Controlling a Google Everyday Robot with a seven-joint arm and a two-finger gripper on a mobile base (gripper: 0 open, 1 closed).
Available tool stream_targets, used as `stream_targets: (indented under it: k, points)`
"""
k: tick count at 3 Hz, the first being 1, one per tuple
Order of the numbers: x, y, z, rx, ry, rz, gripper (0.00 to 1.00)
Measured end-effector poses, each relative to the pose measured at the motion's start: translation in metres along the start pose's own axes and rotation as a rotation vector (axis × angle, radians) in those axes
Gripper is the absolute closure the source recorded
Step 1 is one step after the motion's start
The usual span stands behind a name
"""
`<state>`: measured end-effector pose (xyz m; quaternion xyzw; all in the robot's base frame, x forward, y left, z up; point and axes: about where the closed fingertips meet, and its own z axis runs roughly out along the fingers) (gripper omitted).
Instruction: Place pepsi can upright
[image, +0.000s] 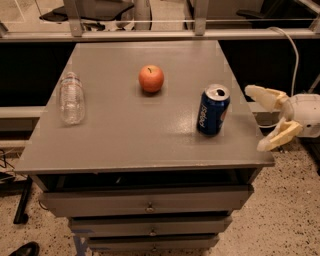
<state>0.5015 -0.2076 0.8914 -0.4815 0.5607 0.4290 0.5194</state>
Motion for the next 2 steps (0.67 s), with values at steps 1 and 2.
stream_targets:
  k: [1, 2]
  points:
    - [-0.007, -0.009, -0.036, 0.036, 0.088, -0.023, 0.00]
    - [-0.018, -0.015, -0.048, 0.065, 0.085, -0.049, 0.00]
